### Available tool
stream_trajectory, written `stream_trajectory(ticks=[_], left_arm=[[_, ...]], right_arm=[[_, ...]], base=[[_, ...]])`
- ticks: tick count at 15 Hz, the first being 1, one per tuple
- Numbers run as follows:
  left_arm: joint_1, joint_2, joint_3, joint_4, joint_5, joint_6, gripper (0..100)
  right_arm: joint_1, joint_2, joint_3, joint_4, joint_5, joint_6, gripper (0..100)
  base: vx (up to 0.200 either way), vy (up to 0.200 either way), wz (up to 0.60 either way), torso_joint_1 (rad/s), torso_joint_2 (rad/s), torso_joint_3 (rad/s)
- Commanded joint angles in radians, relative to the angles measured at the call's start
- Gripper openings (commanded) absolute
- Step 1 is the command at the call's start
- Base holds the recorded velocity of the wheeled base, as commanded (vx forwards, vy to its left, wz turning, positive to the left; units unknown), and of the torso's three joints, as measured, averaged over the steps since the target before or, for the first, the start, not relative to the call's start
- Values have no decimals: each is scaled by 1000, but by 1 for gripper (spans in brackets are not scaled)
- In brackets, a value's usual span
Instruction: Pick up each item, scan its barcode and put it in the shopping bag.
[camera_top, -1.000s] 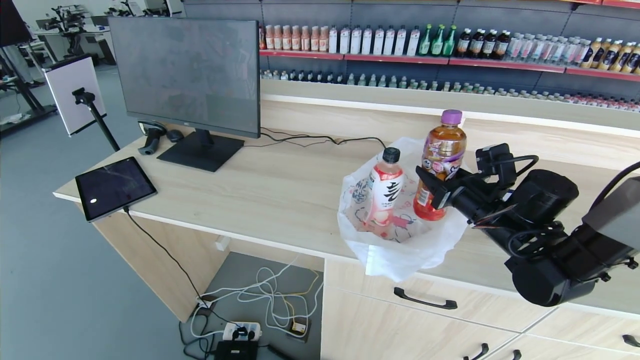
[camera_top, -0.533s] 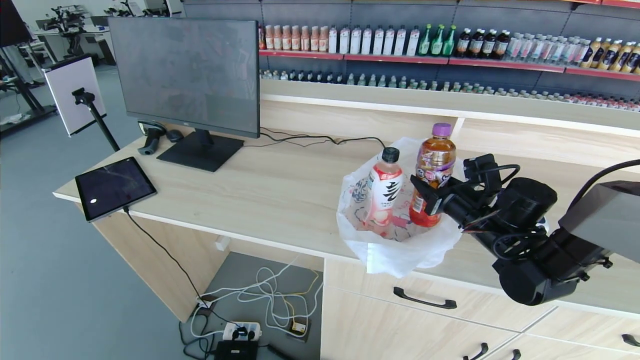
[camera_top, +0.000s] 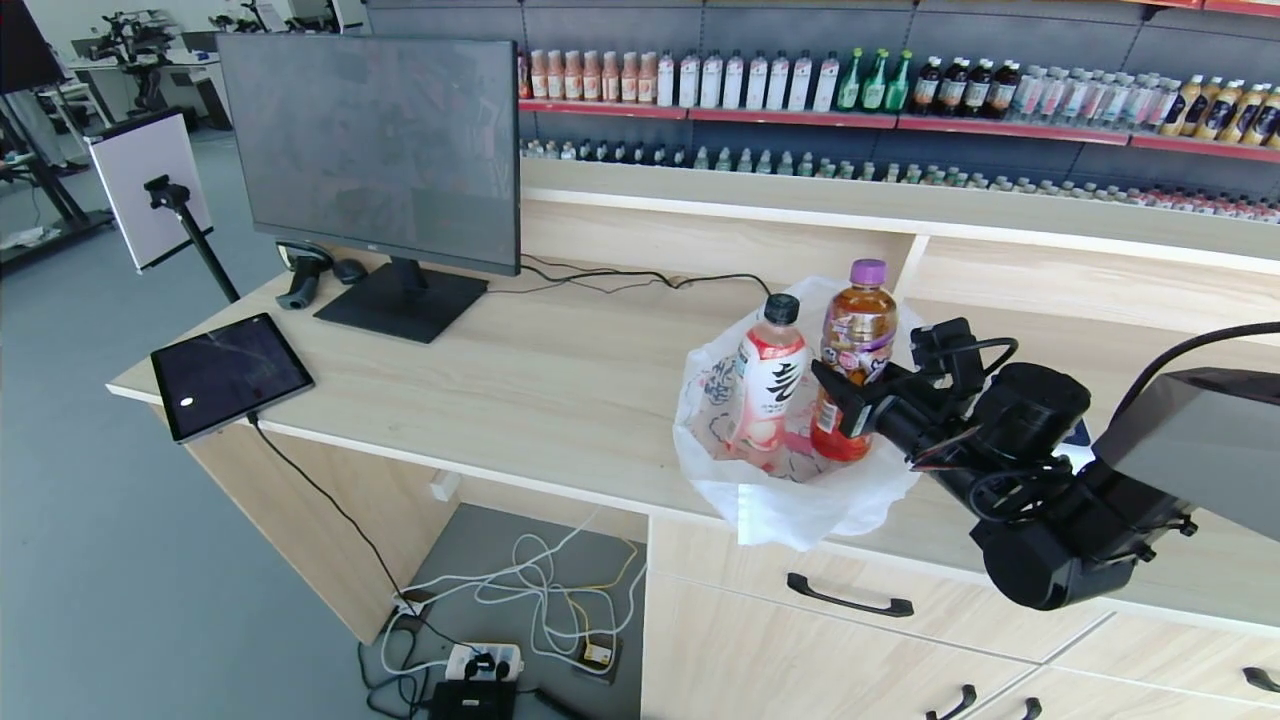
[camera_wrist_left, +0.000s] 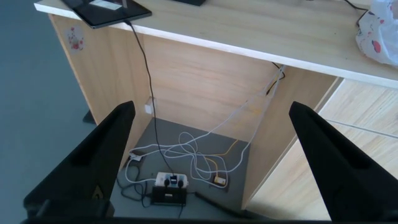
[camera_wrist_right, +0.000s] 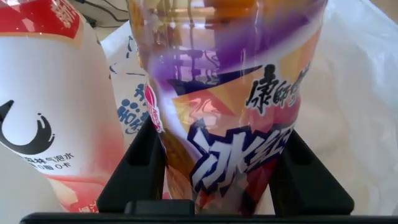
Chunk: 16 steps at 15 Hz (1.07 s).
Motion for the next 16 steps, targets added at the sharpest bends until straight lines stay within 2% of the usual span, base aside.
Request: stream_trajectory(ticks=[1,16], left_arm=[[0,0,0,0,0,-1,100],[0,0,0,0,0,1,100]], right_arm=[[-2,12,-26,-1,0,0,0],[-13,66,-54,-1,-1,1,0]], base=[[0,0,0,0,0,0],[0,0,0,0,0,0]])
